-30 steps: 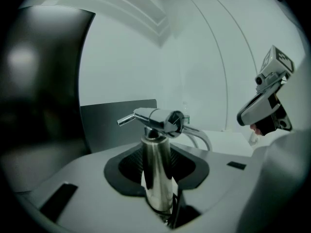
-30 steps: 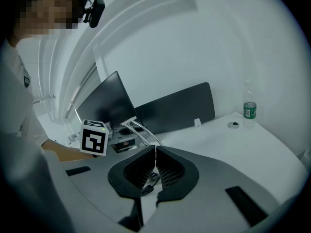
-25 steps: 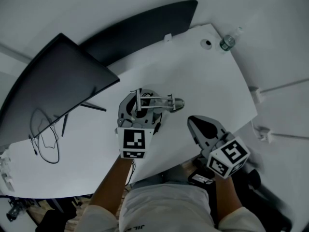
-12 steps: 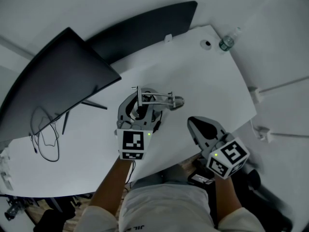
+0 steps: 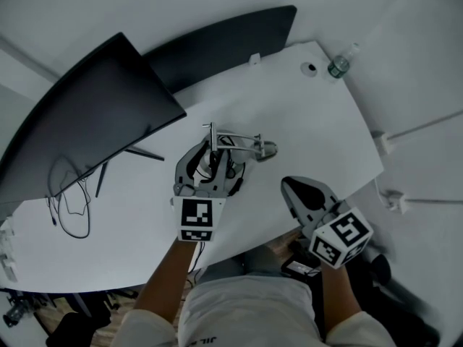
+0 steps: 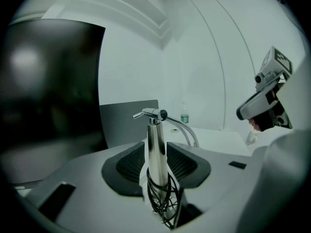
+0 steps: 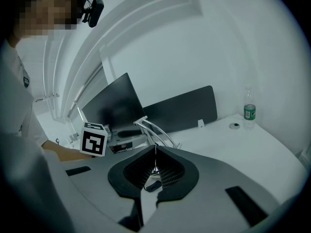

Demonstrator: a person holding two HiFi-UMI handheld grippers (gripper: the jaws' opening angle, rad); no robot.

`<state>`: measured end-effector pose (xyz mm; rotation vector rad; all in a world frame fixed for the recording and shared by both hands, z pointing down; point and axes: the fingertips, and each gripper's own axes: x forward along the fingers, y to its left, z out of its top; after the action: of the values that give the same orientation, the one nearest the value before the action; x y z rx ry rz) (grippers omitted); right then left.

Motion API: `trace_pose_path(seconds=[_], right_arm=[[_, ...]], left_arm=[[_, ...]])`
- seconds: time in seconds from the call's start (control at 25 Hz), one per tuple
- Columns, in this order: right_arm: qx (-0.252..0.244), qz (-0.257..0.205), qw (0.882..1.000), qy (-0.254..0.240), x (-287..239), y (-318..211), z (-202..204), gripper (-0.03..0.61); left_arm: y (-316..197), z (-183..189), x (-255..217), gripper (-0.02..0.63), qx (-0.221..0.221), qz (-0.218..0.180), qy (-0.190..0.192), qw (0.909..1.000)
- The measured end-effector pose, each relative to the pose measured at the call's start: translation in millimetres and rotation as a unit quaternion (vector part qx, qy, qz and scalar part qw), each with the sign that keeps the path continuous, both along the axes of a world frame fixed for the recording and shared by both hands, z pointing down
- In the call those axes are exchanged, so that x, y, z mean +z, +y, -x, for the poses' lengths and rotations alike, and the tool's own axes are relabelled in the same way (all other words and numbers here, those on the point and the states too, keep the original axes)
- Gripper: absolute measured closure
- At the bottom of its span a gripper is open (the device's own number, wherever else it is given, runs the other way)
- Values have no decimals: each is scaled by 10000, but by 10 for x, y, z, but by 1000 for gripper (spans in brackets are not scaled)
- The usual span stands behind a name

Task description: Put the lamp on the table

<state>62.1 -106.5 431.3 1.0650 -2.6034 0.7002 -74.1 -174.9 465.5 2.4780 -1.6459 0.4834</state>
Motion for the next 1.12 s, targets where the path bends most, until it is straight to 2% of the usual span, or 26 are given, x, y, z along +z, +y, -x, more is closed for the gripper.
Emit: trace_pose_path(seconds=[0.24,0.6,0.96,1.12], right_arm=[[-14,-51,10000,-24,-46,94,33,546],[-20,-199,9998,-22,-165,191,33,546],[22,-327,9995,3,-338,269,-41,546],[-15,-404,9992,18,-417,301,-59,546]], left_arm=[[146,-3,-48,494,31,46,23,10000],[435,1,-104,583,148,224,34,9996],[764,-25,-309,609,302,357,193,9987],[900,30,-438,611,211,354,324,9986]])
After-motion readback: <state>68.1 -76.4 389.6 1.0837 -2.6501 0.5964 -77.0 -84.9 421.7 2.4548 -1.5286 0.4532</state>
